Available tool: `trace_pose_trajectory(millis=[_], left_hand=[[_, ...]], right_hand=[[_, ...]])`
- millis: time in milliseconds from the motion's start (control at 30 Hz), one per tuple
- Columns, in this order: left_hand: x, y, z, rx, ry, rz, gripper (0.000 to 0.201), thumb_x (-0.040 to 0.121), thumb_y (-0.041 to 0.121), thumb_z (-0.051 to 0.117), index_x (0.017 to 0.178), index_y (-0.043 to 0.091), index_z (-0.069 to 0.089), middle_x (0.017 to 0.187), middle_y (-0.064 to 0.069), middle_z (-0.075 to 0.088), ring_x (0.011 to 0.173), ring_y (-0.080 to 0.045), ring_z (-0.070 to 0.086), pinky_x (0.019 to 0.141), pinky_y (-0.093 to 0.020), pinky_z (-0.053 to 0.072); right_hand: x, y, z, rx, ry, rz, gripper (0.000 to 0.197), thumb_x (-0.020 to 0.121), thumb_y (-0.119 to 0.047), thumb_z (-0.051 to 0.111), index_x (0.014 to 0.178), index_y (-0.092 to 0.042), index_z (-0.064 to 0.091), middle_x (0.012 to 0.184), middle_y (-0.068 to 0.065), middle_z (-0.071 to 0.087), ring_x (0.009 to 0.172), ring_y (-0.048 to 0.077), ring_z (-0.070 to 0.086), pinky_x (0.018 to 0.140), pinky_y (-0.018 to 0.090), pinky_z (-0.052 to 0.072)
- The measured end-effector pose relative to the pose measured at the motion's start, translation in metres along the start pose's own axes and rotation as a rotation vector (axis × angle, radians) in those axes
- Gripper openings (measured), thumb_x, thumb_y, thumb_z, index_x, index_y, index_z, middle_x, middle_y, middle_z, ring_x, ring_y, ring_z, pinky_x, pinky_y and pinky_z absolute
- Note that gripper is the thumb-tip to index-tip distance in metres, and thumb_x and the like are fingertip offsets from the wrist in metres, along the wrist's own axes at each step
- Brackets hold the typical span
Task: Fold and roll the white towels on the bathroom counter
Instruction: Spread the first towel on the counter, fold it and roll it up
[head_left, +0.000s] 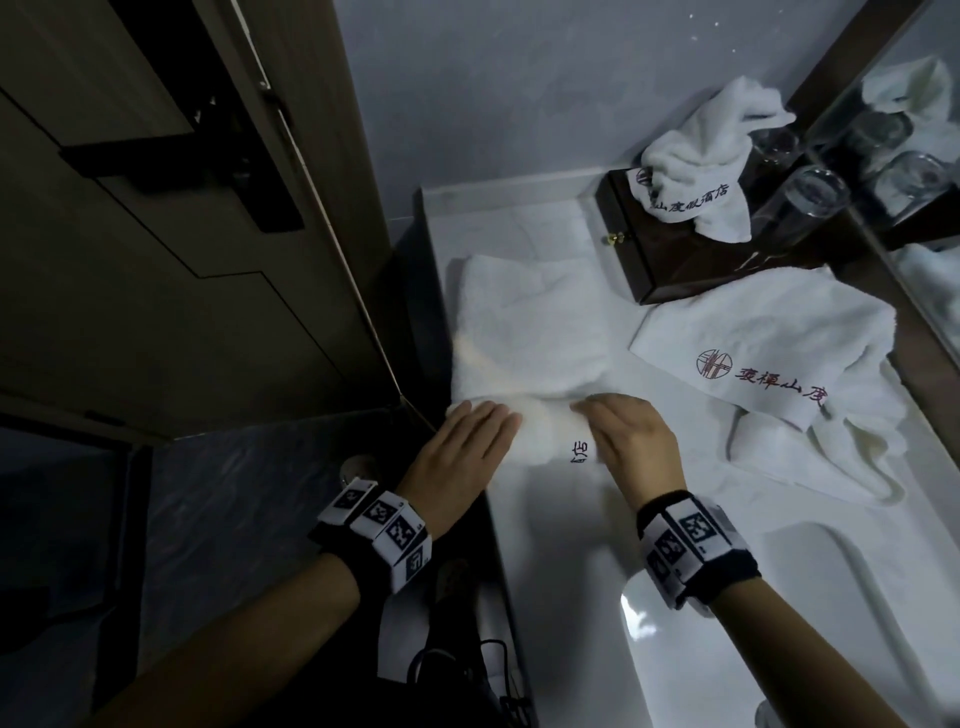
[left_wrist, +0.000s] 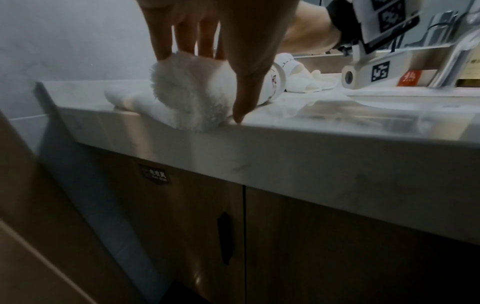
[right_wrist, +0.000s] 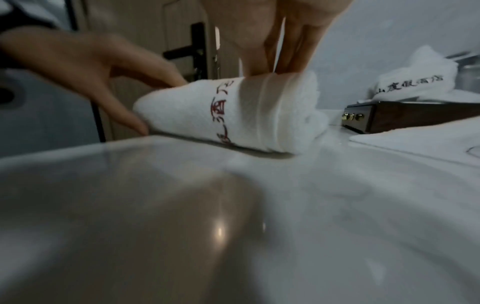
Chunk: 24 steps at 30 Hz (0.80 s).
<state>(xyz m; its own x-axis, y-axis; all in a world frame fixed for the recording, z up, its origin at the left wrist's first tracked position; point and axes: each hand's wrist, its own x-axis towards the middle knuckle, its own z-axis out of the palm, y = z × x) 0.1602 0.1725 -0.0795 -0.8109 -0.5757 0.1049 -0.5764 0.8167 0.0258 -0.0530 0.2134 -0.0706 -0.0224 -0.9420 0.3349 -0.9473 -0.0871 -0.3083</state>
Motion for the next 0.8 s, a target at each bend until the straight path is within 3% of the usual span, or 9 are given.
trace_pose_trajectory(millis=[67,167,267,300,400,567,667,733,800], left_hand=[[0.005,-0.003,-0.006,-0.058,-0.007,-0.006,0.044,0.078,0.004,0.047,0.119,0.01,0.061,0.114,-0.005,0.068,0.108,-0.018,0.064,0.094,-0.034,0.052],[0.015,-0.008,-0.016,-0.205,-0.012,-0.072,0.052,0.066,-0.004,0.064,0.117,0.008,0.062,0.115,-0.009,0.068,0.108,-0.021,0.064,0.098,-0.034,0.049],[0.019,-0.017,-0.018,-0.447,-0.214,-0.17,0.07,0.078,0.001,0.062,0.14,0.015,0.033,0.147,-0.005,0.038,0.136,-0.019,0.034,0.114,-0.019,0.01],[0.021,-0.019,-0.017,-0.49,-0.248,-0.213,0.07,0.081,0.004,0.06,0.142,0.02,0.029,0.151,-0.001,0.032,0.139,-0.018,0.027,0.114,-0.02,0.007],[0.024,-0.025,-0.018,-0.609,-0.283,-0.299,0.071,0.078,0.008,0.064,0.14,0.027,0.033,0.149,0.003,0.035,0.137,-0.018,0.032,0.115,-0.031,0.025],[0.019,-0.031,-0.021,-0.809,-0.314,-0.338,0.07,0.069,0.01,0.076,0.131,0.027,0.048,0.137,0.0,0.052,0.126,-0.018,0.048,0.109,-0.033,0.037],[0.018,-0.03,-0.019,-0.831,-0.358,-0.363,0.068,0.066,0.015,0.076,0.128,0.032,0.051,0.13,0.0,0.058,0.118,-0.019,0.053,0.102,-0.029,0.043],[0.019,-0.03,-0.019,-0.88,-0.39,-0.379,0.067,0.067,0.017,0.073,0.127,0.034,0.051,0.124,-0.002,0.062,0.109,-0.017,0.057,0.093,-0.025,0.047],[0.02,-0.032,-0.021,-0.945,-0.43,-0.386,0.066,0.07,0.017,0.07,0.13,0.034,0.048,0.122,-0.005,0.062,0.1,-0.016,0.058,0.087,-0.026,0.051]], right_hand=[[0.0,0.004,-0.005,0.119,-0.079,0.119,0.02,0.084,-0.02,0.064,0.101,-0.015,0.073,0.108,0.001,0.071,0.099,0.02,0.064,0.087,0.025,0.048],[-0.003,0.016,-0.004,0.227,-0.299,0.173,0.051,0.073,-0.031,0.077,0.121,-0.019,0.062,0.132,-0.005,0.057,0.123,0.011,0.05,0.105,0.024,0.034],[-0.003,0.024,0.001,0.172,-0.415,0.089,0.074,0.065,-0.021,0.083,0.132,-0.017,0.051,0.14,-0.002,0.049,0.131,0.017,0.044,0.112,0.025,0.026],[-0.003,0.025,0.002,0.177,-0.407,0.104,0.075,0.064,-0.018,0.083,0.132,-0.017,0.052,0.14,-0.002,0.05,0.13,0.018,0.046,0.11,0.023,0.027],[-0.002,0.025,0.003,0.239,-0.37,0.173,0.073,0.061,-0.013,0.083,0.128,-0.02,0.055,0.135,-0.005,0.054,0.124,0.015,0.05,0.102,0.012,0.026],[-0.01,0.025,-0.006,0.326,-0.393,0.203,0.07,0.06,-0.017,0.085,0.125,-0.026,0.059,0.122,-0.014,0.054,0.11,0.006,0.052,0.094,0.01,0.031],[-0.01,0.03,-0.018,0.432,-0.491,0.254,0.071,0.056,-0.018,0.088,0.119,-0.033,0.06,0.113,-0.015,0.059,0.105,0.005,0.058,0.092,0.007,0.036],[-0.007,0.035,-0.025,0.482,-0.58,0.336,0.069,0.054,-0.022,0.089,0.11,-0.047,0.059,0.11,-0.021,0.061,0.102,-0.009,0.055,0.088,0.0,0.034],[-0.003,0.041,-0.029,0.531,-0.639,0.438,0.065,0.054,-0.025,0.089,0.102,-0.053,0.057,0.107,-0.025,0.061,0.101,-0.012,0.053,0.086,0.005,0.039]])
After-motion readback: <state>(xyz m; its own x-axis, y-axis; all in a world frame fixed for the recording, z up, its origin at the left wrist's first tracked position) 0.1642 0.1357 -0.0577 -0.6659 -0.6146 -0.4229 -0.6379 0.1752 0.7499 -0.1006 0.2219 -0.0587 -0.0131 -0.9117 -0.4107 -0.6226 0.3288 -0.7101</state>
